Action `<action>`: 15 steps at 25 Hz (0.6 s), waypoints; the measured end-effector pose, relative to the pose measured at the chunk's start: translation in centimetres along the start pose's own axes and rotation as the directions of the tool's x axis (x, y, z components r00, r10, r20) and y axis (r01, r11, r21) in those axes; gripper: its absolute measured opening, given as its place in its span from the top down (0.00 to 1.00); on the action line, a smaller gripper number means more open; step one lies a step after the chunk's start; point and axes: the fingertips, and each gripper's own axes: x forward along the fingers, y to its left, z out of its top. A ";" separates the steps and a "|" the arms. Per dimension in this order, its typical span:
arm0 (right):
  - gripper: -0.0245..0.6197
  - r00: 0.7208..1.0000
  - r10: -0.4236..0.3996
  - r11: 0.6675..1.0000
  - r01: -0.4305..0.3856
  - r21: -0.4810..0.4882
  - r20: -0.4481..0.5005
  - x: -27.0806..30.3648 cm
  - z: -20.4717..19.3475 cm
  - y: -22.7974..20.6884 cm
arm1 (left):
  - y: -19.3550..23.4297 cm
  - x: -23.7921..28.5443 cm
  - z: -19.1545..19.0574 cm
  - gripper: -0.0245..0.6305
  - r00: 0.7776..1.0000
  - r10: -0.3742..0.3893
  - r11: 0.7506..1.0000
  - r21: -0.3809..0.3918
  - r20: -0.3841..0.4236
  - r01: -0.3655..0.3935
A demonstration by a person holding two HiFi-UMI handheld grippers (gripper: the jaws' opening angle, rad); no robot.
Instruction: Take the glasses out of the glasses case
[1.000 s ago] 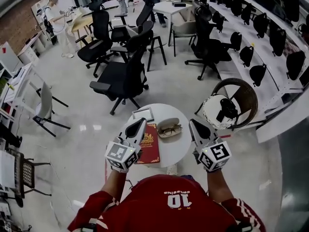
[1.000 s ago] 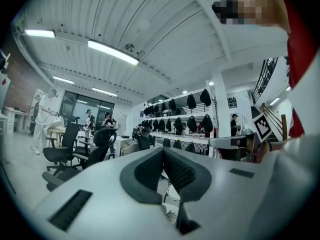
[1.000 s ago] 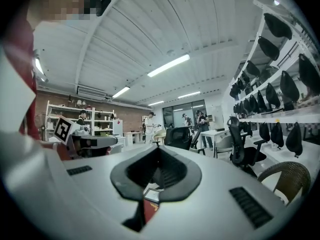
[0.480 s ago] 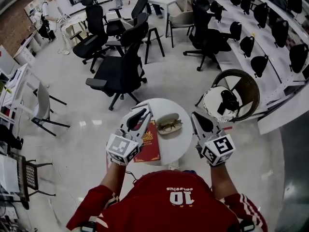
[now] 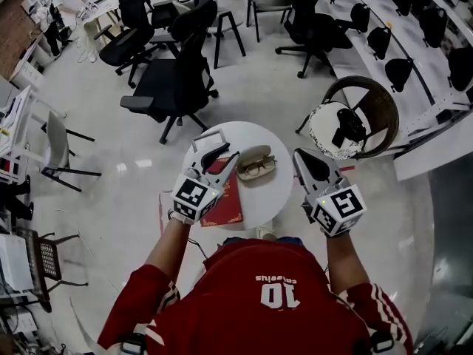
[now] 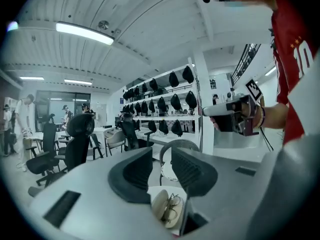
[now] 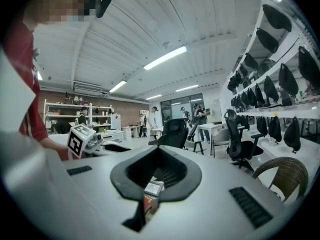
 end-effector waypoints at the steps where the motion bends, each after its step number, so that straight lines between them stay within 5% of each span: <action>1: 0.94 1.000 0.000 1.000 0.000 0.002 -0.005 0.0 -0.2 -0.2 | -0.1 0.6 -0.8 0.80 1.000 -0.010 1.000 -0.002 -0.019 0.010; 8: 0.94 1.000 -0.007 1.000 0.008 0.014 -0.028 0.6 -1.6 -1.6 | -1.2 4.4 -6.9 0.80 0.986 -0.076 0.997 0.007 -0.146 0.078; 15: 0.94 0.998 -0.047 0.998 0.048 0.038 -0.043 -0.1 -2.6 -4.1 | -2.5 8.9 -15.0 0.80 0.934 -0.133 0.988 0.026 -0.332 0.150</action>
